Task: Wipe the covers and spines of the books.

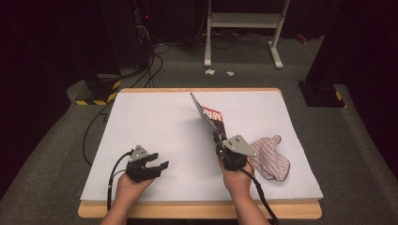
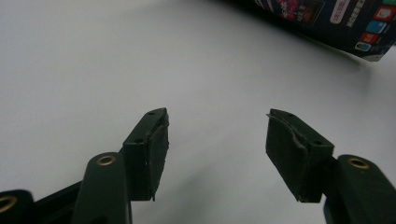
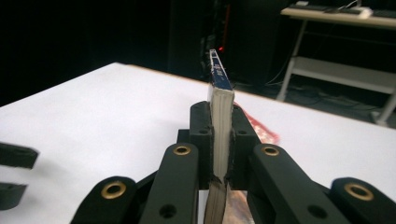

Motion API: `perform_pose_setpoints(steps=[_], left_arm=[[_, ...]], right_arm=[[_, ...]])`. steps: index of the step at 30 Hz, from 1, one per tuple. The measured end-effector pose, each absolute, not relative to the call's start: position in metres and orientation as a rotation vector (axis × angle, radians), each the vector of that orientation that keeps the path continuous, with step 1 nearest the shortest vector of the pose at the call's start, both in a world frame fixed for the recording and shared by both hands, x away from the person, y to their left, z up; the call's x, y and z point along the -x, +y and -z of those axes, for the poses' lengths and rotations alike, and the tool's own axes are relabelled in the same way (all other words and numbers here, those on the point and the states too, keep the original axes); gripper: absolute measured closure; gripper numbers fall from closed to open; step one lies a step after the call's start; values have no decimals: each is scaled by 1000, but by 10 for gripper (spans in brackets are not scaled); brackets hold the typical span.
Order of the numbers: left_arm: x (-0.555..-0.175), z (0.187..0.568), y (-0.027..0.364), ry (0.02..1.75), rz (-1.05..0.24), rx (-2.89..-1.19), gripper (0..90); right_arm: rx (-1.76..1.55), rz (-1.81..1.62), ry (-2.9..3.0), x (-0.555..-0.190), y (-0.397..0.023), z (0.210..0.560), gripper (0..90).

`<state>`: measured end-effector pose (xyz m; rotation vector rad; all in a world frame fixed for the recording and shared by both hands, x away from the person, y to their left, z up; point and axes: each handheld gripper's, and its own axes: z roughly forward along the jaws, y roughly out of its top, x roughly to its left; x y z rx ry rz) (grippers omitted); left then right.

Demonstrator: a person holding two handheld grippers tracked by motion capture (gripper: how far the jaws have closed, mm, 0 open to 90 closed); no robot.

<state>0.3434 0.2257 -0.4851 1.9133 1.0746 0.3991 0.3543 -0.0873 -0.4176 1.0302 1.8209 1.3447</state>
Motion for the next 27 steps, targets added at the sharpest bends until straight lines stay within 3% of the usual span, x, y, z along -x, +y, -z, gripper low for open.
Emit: perform_pose_setpoints(steps=[20,27], left_arm=[[-344,485,229,1081,-408,-1916,396],[-344,486,230,1083,-412,-1915,396]], right_arm=[[-985,-1307,2010,-352,-33,460,834],[-963,-1332,2080,-349,-19,469,732]])
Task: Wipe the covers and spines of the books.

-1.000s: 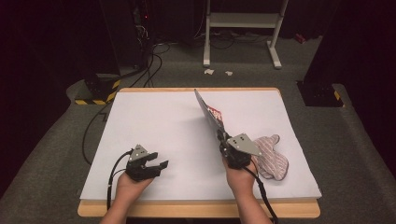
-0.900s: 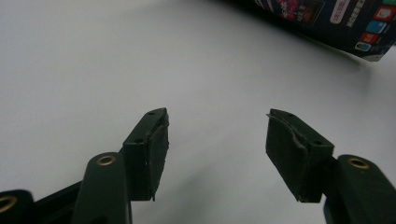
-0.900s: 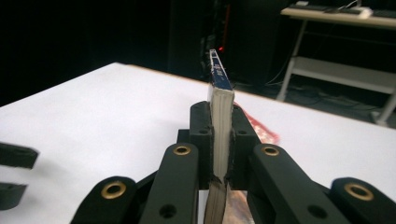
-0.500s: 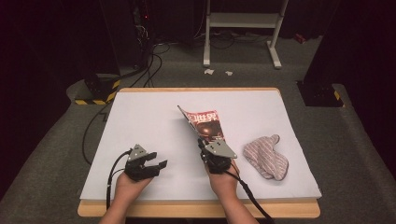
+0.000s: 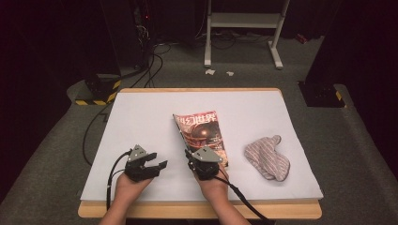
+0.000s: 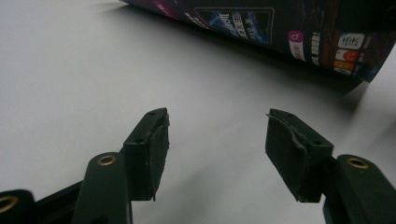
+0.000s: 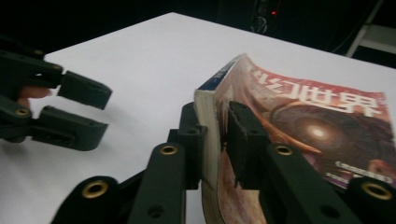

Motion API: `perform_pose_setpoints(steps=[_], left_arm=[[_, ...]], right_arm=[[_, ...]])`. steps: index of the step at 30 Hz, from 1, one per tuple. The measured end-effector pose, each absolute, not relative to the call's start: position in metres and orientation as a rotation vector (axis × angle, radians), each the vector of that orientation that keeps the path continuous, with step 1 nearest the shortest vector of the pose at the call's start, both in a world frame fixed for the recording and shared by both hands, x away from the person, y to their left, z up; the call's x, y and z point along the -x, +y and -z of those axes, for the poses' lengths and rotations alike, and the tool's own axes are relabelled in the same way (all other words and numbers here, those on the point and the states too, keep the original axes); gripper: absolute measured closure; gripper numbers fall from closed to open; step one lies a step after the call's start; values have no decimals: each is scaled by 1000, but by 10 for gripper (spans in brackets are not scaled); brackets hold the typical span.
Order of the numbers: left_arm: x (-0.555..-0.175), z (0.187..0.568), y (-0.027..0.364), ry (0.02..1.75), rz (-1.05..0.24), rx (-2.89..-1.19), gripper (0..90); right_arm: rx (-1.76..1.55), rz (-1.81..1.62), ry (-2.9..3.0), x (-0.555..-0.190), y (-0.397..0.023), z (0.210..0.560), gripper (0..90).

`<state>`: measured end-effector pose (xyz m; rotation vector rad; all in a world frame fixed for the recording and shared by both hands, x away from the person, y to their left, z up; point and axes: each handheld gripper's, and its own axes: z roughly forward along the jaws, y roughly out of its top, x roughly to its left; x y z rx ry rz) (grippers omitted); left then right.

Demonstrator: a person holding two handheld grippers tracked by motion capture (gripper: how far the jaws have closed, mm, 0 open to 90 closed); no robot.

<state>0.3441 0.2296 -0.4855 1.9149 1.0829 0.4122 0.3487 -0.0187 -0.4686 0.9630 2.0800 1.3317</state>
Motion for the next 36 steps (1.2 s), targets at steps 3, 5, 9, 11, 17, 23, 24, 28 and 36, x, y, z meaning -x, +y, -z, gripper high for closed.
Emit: perform_pose_setpoints(steps=[3,5,9,11,17,23,24,28,36], left_arm=[[-344,485,231,1087,-414,-1914,396],[-344,485,232,1090,-414,-1913,397],[-343,485,233,1093,-415,-1909,397],[-342,486,233,1091,-417,-1913,397],[-339,487,225,1061,-400,-1945,392],[-336,488,212,1010,-383,-1993,375],[-336,488,209,1006,-371,-2005,364],[-334,494,194,953,-393,-2098,335],[-334,501,180,929,-447,-2207,437]], right_arm=[[-968,-1358,2133,-348,-14,471,639],[-968,-1389,2175,-347,-10,472,585],[-947,-1475,2203,-342,-7,470,561],[-943,-1494,2195,-340,-7,467,554],[-963,-1416,2185,-343,-22,466,532],[-1016,-1316,2161,-345,-56,471,511],[-1026,-1297,2156,-344,-62,472,507],[-1077,-1250,2135,-343,-90,475,498],[-1121,-1222,2130,-341,-113,481,493]])
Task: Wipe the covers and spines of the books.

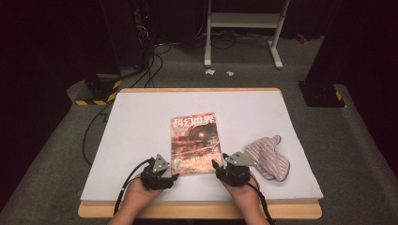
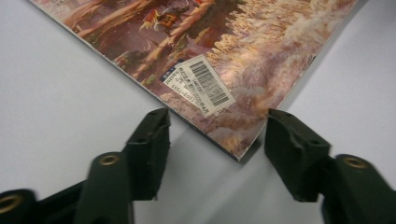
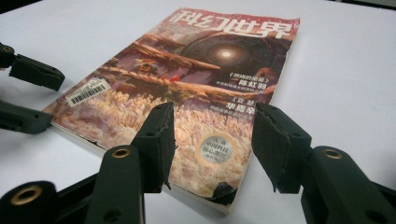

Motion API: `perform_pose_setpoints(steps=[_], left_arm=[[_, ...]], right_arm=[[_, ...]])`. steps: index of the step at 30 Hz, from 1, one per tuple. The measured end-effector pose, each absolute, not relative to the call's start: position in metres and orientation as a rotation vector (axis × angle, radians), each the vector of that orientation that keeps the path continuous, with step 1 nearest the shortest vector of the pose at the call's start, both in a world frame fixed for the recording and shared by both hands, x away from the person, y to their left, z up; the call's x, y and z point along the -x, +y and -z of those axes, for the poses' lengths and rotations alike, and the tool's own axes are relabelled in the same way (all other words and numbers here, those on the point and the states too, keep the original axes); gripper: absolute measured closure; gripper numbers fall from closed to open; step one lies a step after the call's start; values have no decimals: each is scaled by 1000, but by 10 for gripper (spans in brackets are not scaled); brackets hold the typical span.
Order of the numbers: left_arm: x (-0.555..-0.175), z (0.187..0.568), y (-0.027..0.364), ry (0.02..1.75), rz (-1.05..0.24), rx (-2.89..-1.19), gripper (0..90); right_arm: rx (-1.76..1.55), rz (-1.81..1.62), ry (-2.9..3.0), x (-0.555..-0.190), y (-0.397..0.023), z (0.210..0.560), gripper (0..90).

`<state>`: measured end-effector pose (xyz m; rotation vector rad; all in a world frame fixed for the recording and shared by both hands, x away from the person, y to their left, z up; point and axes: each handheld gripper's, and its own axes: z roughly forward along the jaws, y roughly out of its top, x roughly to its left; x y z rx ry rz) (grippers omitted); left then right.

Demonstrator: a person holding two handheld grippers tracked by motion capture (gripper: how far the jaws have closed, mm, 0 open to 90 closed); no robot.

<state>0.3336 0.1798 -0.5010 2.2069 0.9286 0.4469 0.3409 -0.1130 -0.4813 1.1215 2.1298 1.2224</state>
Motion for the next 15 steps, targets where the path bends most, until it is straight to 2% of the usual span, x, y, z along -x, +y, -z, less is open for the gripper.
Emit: perform_pose_setpoints(steps=[7,15], left_arm=[[-337,501,182,925,-444,-2198,580],[-342,501,186,956,-461,-2177,617]], right_arm=[[-1129,-1223,2138,-342,-112,484,493],[-1157,-1228,2127,-344,-116,485,493]])
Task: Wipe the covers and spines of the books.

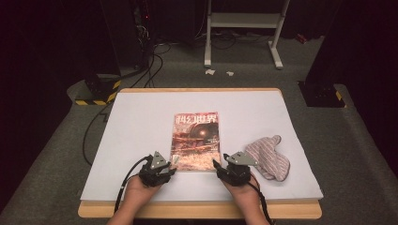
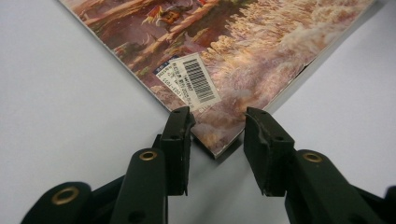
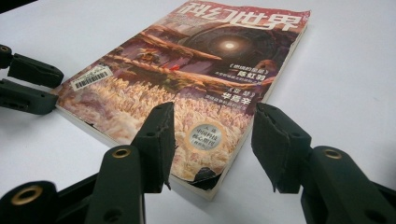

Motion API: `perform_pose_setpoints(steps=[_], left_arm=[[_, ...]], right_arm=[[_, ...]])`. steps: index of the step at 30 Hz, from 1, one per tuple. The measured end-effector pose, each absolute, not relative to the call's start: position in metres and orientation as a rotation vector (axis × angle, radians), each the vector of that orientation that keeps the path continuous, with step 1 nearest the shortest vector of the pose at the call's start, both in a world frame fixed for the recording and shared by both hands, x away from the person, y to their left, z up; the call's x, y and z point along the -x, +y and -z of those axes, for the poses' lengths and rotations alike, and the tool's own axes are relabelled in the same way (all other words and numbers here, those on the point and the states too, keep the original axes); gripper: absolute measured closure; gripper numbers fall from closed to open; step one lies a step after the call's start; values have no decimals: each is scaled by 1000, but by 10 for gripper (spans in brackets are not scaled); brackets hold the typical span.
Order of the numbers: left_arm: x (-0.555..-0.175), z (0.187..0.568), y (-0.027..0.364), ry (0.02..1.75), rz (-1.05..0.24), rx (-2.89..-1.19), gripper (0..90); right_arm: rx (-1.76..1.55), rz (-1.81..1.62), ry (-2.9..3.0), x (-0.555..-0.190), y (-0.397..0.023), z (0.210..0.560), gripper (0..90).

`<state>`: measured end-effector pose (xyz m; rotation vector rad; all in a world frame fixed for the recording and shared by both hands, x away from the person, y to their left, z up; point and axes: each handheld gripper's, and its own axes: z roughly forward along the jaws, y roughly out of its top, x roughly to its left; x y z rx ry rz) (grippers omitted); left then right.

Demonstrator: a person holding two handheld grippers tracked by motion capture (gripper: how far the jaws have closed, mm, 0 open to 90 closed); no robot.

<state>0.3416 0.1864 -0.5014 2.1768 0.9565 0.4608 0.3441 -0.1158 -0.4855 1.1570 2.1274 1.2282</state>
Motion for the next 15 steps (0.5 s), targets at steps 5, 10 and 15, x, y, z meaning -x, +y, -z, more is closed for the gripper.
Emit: perform_pose_setpoints(steps=[5,10,15], left_arm=[[-342,500,191,963,-427,-2140,501],[-340,489,206,955,-404,-2034,433],[-337,474,233,974,-455,-1916,380]], right_arm=[[-1157,-1227,2131,-344,-116,487,479],[-1164,-1227,2132,-345,-117,487,467],[-1177,-1220,2125,-347,-120,487,454]])
